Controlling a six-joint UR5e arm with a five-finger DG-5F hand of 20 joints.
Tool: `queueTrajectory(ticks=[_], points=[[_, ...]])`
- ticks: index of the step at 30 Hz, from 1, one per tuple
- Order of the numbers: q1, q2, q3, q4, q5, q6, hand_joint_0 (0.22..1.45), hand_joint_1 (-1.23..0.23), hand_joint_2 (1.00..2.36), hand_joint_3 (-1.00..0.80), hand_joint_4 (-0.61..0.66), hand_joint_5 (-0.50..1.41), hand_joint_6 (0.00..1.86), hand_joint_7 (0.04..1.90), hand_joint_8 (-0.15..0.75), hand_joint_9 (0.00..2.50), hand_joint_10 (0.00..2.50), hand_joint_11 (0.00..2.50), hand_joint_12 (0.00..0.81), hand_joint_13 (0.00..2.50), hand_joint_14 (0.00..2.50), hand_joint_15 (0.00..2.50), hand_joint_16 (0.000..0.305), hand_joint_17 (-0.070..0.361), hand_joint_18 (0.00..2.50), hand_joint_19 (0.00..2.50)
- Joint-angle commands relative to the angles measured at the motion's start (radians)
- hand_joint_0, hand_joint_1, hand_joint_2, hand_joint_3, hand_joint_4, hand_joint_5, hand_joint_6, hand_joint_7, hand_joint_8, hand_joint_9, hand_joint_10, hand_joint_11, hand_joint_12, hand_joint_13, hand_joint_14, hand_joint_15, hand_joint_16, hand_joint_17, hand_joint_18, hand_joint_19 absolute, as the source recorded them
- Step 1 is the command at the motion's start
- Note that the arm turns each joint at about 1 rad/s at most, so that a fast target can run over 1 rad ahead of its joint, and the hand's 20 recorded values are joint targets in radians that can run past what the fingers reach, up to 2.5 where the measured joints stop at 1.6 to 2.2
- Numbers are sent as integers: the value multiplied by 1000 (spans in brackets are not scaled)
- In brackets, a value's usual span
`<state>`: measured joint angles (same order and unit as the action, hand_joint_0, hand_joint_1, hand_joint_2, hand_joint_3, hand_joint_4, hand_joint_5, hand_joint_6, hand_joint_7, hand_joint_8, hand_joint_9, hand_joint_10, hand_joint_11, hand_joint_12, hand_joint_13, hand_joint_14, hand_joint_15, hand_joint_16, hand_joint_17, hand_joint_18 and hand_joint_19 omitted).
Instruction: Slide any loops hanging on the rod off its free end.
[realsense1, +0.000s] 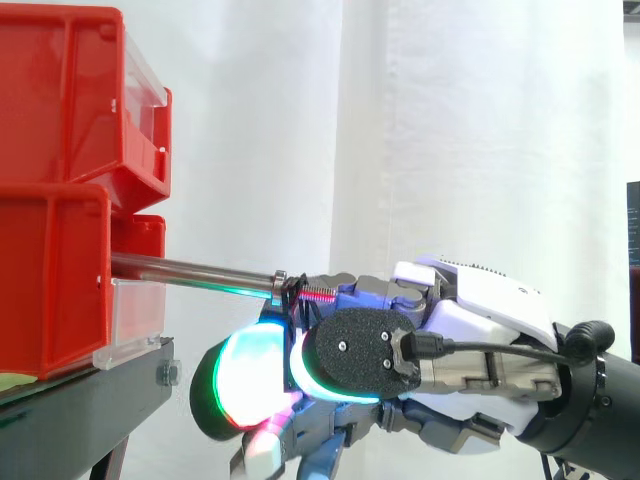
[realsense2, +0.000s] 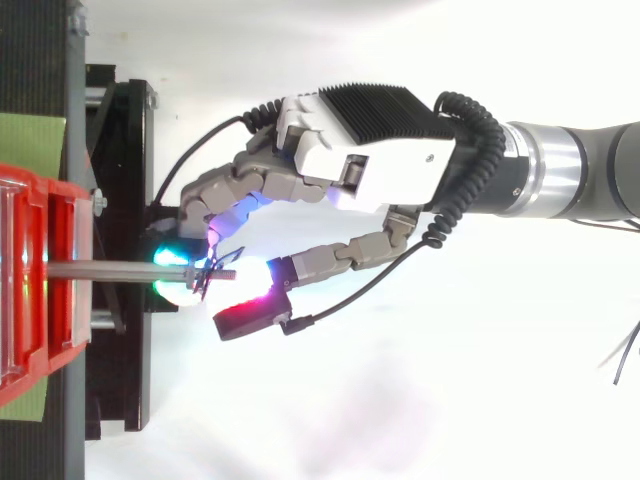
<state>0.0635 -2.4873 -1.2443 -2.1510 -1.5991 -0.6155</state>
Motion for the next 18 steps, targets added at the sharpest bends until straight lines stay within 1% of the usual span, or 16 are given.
queueTrajectory(ticks=[1, 4, 5, 7, 9, 10, 11, 13, 14, 15, 16, 18], points=[[1, 2, 0, -67, 5, 8, 628, -714, 1007, 42, 40, -135, 936, 1031, 414, 915, 6, 331, 426, 926, 7, 239, 66, 149, 1076, 463], [1, 11, 0, -122, 7, 17, 627, -714, 1007, 44, 36, -133, 935, 1040, 416, 918, 6, 327, 434, 924, 7, 231, 66, 149, 1077, 462], [1, 30, -7, -161, 11, 14, 628, -714, 1006, 42, 41, -133, 934, 1041, 416, 919, 6, 327, 433, 924, 7, 237, 66, 150, 1077, 460], [1, 44, -23, -179, 14, 13, 628, -715, 1005, 42, 37, -133, 935, 1038, 416, 919, 7, 323, 434, 926, 7, 236, 67, 150, 1079, 458], [1, 74, -64, -190, 22, 10, 628, -714, 1005, 40, 42, -132, 935, 1036, 416, 919, 6, 327, 438, 925, 7, 233, 67, 151, 1081, 459], [3, 99, -103, -187, 37, 5, 628, -714, 1005, 39, 44, -133, 935, 1035, 417, 919, 9, 326, 437, 926, 7, 239, 67, 151, 1080, 459], [3, 99, -103, -187, 37, 5, 628, -713, 1005, 39, 44, -132, 935, 1035, 417, 920, 6, 327, 435, 925, 7, 233, 67, 151, 1080, 459], [7, 130, -150, -182, 68, -3, 627, -713, 1004, 40, 42, -132, 935, 1034, 417, 920, 7, 320, 435, 925, 7, 232, 67, 151, 1080, 466], [12, 153, -179, -176, 99, -6, 627, -712, 1004, 39, 44, -132, 935, 1034, 418, 919, 6, 326, 437, 925, 7, 232, 67, 151, 1080, 464], [13, 169, -199, -173, 114, -6, 627, -711, 1004, 39, 43, -132, 935, 1034, 420, 918, 6, 325, 437, 925, 7, 235, 67, 152, 1080, 459], [15, 179, -205, -174, 122, -3, 626, -711, 1004, 41, 44, -132, 934, 1034, 421, 918, 6, 325, 438, 925, 8, 231, 67, 152, 1081, 458], [18, 193, -208, -176, 126, -1, 626, -711, 1004, 41, 43, -132, 934, 1036, 421, 918, 7, 325, 436, 925, 7, 238, 67, 152, 1080, 458]])
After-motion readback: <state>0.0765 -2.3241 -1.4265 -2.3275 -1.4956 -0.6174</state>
